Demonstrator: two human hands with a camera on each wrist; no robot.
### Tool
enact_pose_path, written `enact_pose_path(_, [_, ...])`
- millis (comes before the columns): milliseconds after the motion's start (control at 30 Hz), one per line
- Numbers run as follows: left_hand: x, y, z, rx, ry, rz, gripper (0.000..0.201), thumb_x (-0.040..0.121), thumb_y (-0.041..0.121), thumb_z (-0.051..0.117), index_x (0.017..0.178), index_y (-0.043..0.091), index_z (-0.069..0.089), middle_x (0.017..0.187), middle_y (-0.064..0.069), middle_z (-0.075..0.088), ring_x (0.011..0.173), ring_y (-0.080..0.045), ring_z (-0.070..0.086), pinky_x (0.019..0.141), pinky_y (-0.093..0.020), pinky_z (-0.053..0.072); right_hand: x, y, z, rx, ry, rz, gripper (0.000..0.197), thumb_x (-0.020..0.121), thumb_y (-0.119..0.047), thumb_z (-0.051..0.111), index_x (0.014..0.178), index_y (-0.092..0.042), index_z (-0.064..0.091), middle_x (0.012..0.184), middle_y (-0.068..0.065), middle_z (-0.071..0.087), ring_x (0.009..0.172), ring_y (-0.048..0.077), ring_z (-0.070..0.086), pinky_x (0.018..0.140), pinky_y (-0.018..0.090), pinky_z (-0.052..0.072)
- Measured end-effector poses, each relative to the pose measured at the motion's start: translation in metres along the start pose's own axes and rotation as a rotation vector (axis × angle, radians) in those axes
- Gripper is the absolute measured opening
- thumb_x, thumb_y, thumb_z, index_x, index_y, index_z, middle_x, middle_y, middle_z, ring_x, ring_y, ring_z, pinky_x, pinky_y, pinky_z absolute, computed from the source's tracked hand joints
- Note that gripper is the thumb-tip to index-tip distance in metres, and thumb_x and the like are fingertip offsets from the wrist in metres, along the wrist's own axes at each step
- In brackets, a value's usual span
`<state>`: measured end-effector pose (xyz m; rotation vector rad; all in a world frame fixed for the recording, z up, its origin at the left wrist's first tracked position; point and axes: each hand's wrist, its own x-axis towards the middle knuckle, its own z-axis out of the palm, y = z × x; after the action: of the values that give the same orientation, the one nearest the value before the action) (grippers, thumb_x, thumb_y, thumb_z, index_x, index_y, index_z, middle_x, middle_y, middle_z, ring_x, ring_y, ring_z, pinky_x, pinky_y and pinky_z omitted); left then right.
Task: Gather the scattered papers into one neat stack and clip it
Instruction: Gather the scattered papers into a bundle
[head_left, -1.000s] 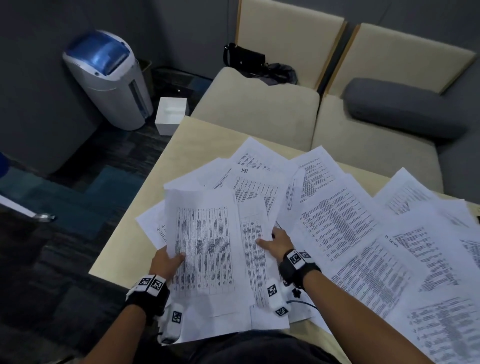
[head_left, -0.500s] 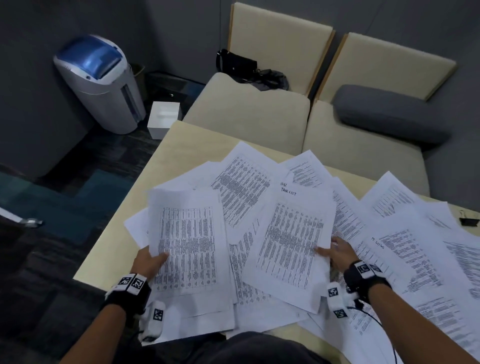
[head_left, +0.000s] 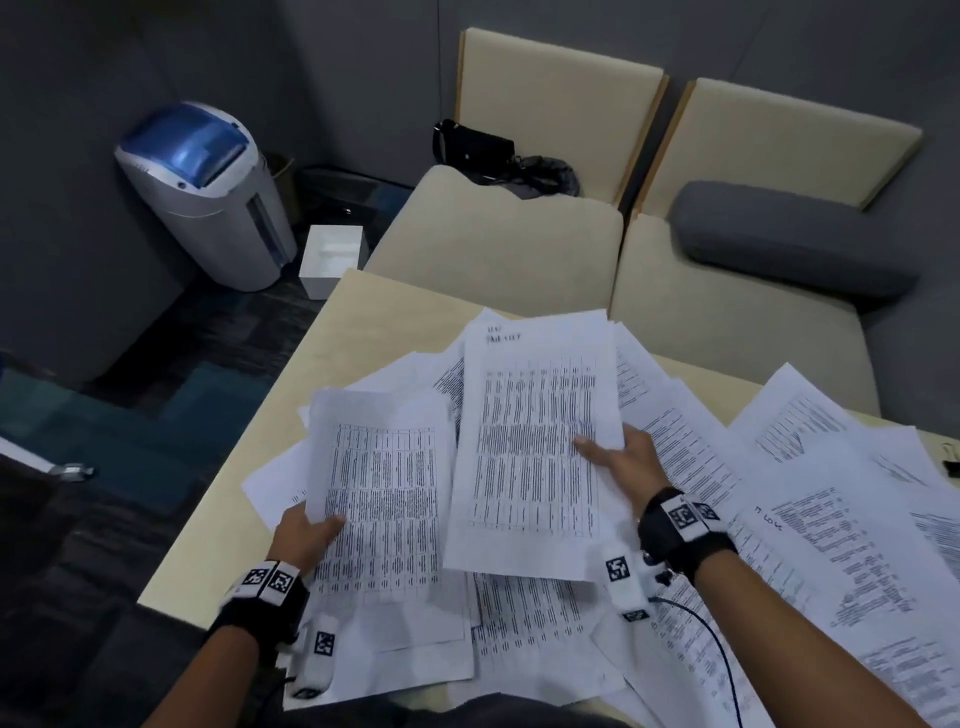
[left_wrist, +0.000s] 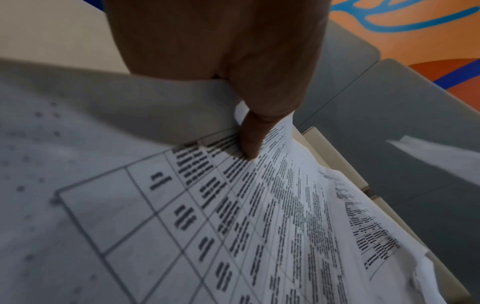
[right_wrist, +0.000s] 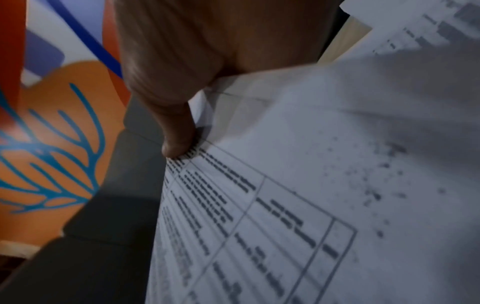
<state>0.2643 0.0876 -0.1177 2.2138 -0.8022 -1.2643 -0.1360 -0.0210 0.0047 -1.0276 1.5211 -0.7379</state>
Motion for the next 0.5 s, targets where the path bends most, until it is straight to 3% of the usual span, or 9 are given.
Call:
enact_pose_path(167, [-0.007, 0.033, 0.016, -0.060, -0.050, -0.015, 0.021, 0.087, 0.010, 0.067, 0.105, 0.001, 0.063, 0.090, -0.017, 0.068, 0.082, -0.030, 0.065, 0.079, -0.041, 0.054, 0.007, -0.031, 0.002, 0.202, -0.042, -0.068, 0.031, 0.080, -0.020, 0.075, 0.110, -0.020, 0.067, 0.109, -0.004, 0.073, 0.103, 0.014, 0.068, 0.092, 0.033, 0.050])
enact_pose_path(233, [-0.009, 0.046, 0.023, -0.126, -0.084, 0.008, 0.024, 0.088, 0.009, 0.066, 0.108, -0.003, 0.064, 0.089, -0.015, 0.067, 0.082, -0.028, 0.063, 0.077, -0.037, 0.051, 0.013, -0.015, 0.014, 0.118, -0.078, -0.019, 0.043, 0.077, -0.028, 0.078, 0.117, -0.025, 0.062, 0.116, -0.006, 0.070, 0.109, 0.014, 0.065, 0.096, 0.035, 0.048])
enact_pose_path(300, [-0.006, 0.056, 0.031, -0.200, -0.102, 0.000, 0.028, 0.089, 0.010, 0.065, 0.113, -0.006, 0.063, 0.088, -0.013, 0.068, 0.084, -0.027, 0.063, 0.079, -0.035, 0.049, 0.020, 0.012, 0.030, -0.093, -0.124, 0.088, 0.072, 0.069, -0.046, 0.081, 0.130, -0.024, 0.050, 0.134, -0.001, 0.058, 0.124, 0.021, 0.055, 0.105, 0.044, 0.044])
enact_pose_path(367, [-0.003, 0.063, 0.039, -0.297, -0.132, -0.018, 0.042, 0.091, 0.028, 0.063, 0.121, -0.002, 0.062, 0.104, -0.013, 0.069, 0.101, -0.029, 0.064, 0.093, -0.039, 0.047, 0.021, 0.038, 0.050, -0.365, -0.200, 0.211, 0.095, 0.074, -0.053, 0.075, 0.148, -0.018, 0.028, 0.152, 0.004, 0.037, 0.137, 0.028, 0.040, 0.113, 0.049, 0.035])
enact_pose_path(433, [0.000, 0.067, 0.048, -0.351, -0.201, -0.065, 0.063, 0.087, 0.055, 0.059, 0.124, 0.004, 0.061, 0.118, -0.008, 0.065, 0.114, -0.026, 0.059, 0.103, -0.042, 0.040, 0.017, 0.059, 0.072, -0.566, -0.298, 0.251, 0.087, 0.090, -0.043, 0.062, 0.153, -0.011, 0.010, 0.156, 0.013, 0.028, 0.141, 0.030, 0.035, 0.115, 0.040, 0.032])
enact_pose_path(500, [0.000, 0.070, 0.054, -0.296, -0.237, -0.045, 0.061, 0.080, 0.060, 0.064, 0.114, 0.009, 0.062, 0.107, -0.001, 0.063, 0.102, -0.018, 0.060, 0.099, -0.041, 0.044, 0.010, 0.067, 0.090, -0.710, -0.410, 0.240, 0.076, 0.099, -0.037, 0.048, 0.153, -0.008, 0.003, 0.153, 0.018, 0.033, 0.138, 0.030, 0.039, 0.110, 0.035, 0.034])
